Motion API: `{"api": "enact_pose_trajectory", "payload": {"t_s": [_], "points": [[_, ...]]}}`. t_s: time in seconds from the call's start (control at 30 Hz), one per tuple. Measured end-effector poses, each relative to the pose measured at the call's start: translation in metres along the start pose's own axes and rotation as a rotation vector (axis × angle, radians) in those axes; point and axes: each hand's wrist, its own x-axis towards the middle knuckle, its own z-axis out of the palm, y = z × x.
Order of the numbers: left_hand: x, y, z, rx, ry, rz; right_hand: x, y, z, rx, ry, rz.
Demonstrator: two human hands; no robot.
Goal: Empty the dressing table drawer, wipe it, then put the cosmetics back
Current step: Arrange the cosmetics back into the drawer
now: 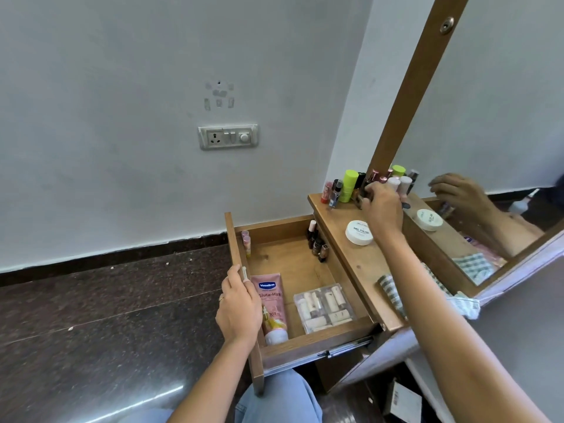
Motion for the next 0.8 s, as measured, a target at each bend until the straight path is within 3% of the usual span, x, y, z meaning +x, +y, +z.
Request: {"api": "enact_pose_trajectory", "payload": {"t_s": [0.43,0.8], "points": [[0.001,-0.002,0.002,0.009,0.006,0.002,0.028,0.023,-0.001,-0.233,-0.186,0.036],[0.001,0.0,0.001,0.016,0.007,0.0,0.018,0.007,0.006,-0.259,-0.142,-0.008]]}}
